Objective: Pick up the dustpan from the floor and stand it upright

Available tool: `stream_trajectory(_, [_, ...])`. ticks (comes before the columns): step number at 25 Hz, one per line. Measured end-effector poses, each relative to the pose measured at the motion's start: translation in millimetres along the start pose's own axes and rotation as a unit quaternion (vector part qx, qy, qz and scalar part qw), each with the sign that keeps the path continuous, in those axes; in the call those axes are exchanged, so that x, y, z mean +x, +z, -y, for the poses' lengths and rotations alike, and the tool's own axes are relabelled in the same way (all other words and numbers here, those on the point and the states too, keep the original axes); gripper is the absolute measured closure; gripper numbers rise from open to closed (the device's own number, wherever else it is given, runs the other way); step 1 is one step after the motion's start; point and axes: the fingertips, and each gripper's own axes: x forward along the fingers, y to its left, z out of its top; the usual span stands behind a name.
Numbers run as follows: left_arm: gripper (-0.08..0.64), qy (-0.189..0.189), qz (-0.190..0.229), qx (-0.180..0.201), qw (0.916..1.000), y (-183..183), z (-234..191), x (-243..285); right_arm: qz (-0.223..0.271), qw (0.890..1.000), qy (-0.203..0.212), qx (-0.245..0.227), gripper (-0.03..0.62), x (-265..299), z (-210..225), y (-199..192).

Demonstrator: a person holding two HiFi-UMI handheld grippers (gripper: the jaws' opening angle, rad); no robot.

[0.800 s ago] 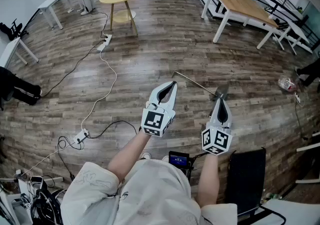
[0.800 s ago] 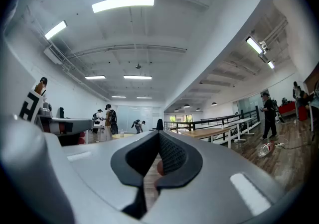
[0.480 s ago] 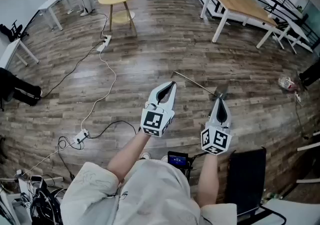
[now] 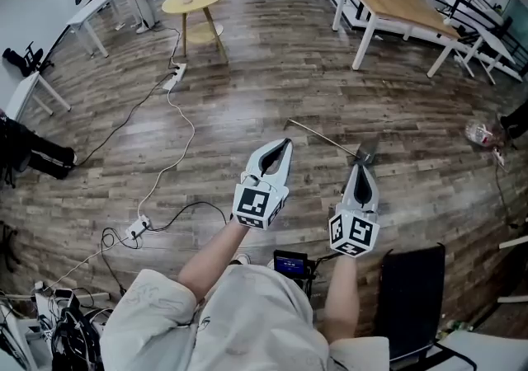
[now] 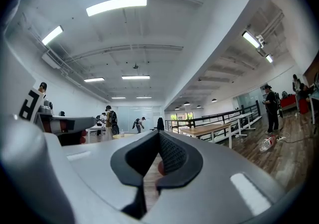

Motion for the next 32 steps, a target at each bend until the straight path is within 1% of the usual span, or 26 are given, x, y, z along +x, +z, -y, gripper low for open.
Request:
stream_trajectory(4, [0.54,-0.003,-0.007,-0.002,1.0,-23,59,34,-0.002,1.0,0.009,0.019,0.586,-7,69,-11])
stream_trajectory(6, [0.54,-0.001,-0.006,-0.006,1.0,-29,73,46,-0.003,1.0,0.008,0.017,0.586,-4,90,-13])
stream_trajectory(8, [0.54,0.0,-0.004,-0.007,1.0,-32,76,64,-0.004,1.0,0.008,0.014,0.586,11,104,-13])
stream_trajectory(10, [0.54,0.0,-0.004,-0.008,1.0,-36,72,83,-0.002,1.0,0.009,0.013,0.586,31,111,-14])
stream_trajectory(12, [0.54,0.001,-0.003,-0.01,0.9999,-43,61,93,0.001,1.0,0.01,0.013,0.586,45,108,-19])
stream_trajectory(15, [0.54,0.001,-0.001,-0.017,0.9998,-59,34,103,0.002,1.0,0.024,0.014,0.586,68,92,-34])
stream_trajectory(18, [0.54,-0.001,-0.001,-0.022,0.9998,-77,3,142,-0.005,1.0,0.025,0.006,0.586,116,89,-50])
stream_trajectory(21, [0.54,-0.01,-0.001,-0.023,0.9997,-88,-35,190,-0.011,1.0,0.018,0.0,0.586,176,86,-58])
stream_trajectory(24, [0.54,-0.017,0.001,-0.025,0.9995,-90,-93,230,-0.013,1.0,0.018,0.001,0.586,242,60,-62])
stream_trajectory(26, [0.54,-0.019,0.002,-0.024,0.9995,-92,-150,256,-0.013,1.0,0.017,-0.002,0.586,297,29,-68])
stream_trajectory(30, [0.54,-0.017,0.003,-0.021,0.9996,-102,-284,308,-0.013,1.0,0.017,-0.008,0.586,419,-46,-80])
stream_trajectory(32, [0.54,-0.016,0.01,-0.019,0.9996,-95,-349,333,-0.011,1.0,0.017,-0.01,0.586,475,-84,-76])
